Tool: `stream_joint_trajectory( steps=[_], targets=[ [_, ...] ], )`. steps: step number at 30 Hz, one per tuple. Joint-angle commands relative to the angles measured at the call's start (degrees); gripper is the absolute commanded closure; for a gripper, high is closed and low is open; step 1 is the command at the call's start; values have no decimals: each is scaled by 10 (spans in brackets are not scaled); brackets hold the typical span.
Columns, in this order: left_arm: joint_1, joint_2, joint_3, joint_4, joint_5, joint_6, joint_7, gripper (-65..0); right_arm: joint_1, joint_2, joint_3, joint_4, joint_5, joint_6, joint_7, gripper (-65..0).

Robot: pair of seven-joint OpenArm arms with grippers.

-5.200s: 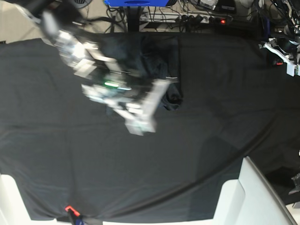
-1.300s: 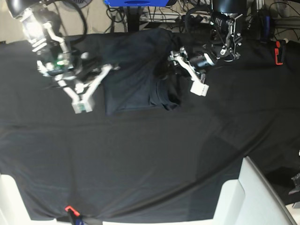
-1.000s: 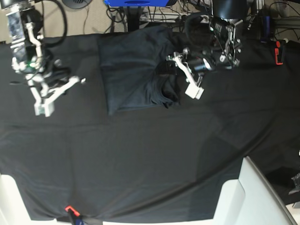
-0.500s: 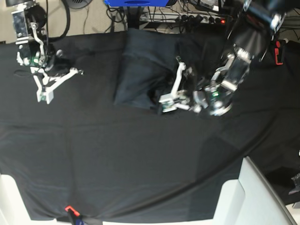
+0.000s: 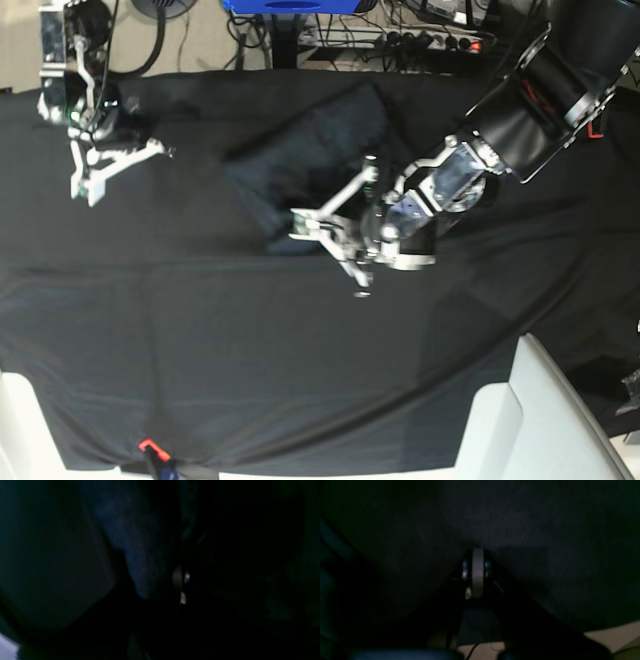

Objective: Fold the T-shirt properly
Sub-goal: 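Drag the grasped fabric with the left gripper across the shirt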

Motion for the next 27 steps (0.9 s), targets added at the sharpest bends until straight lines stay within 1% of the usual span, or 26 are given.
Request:
stream_joint_trajectory(
  steps=[1, 3, 5, 9, 11, 12, 14, 17, 21, 27],
  targets=[
    [-18, 5, 8, 3, 9, 3, -15, 0, -2, 2, 11, 11, 2, 1, 6, 0],
    [-24, 7, 30, -1, 21, 3, -34, 0, -9, -1, 22, 11, 1, 1, 6, 0],
    [-40, 11, 56, -3, 19, 3, -45, 0, -14, -1, 26, 11, 1, 1, 6, 0],
    [-56, 29, 86, -7, 19, 3, -50, 0, -25, -1, 28, 13, 2, 0, 7, 0],
    [-64, 41, 99, -7, 20, 3, -62, 0, -27, -2, 28, 12, 2, 0, 7, 0],
    [-68, 46, 106, -7, 21, 3, -65, 0, -29, -8, 28, 12, 2, 0, 7, 0],
    [-74, 55, 118, -7, 22, 3, -65, 0, -34, -14, 29, 14, 0, 0, 8, 0],
    [-77, 64, 125, -8, 19, 3, -49, 0, -38, -16, 29, 13, 0, 0, 19, 0],
    [-77, 64, 125, -8, 19, 3, -47, 0, -43, -16, 29, 13, 0, 0, 25, 0],
    [-74, 64, 125, -7, 19, 3, -16, 0, -43, -16, 28, 12, 1, 0, 25, 0]
  ],
)
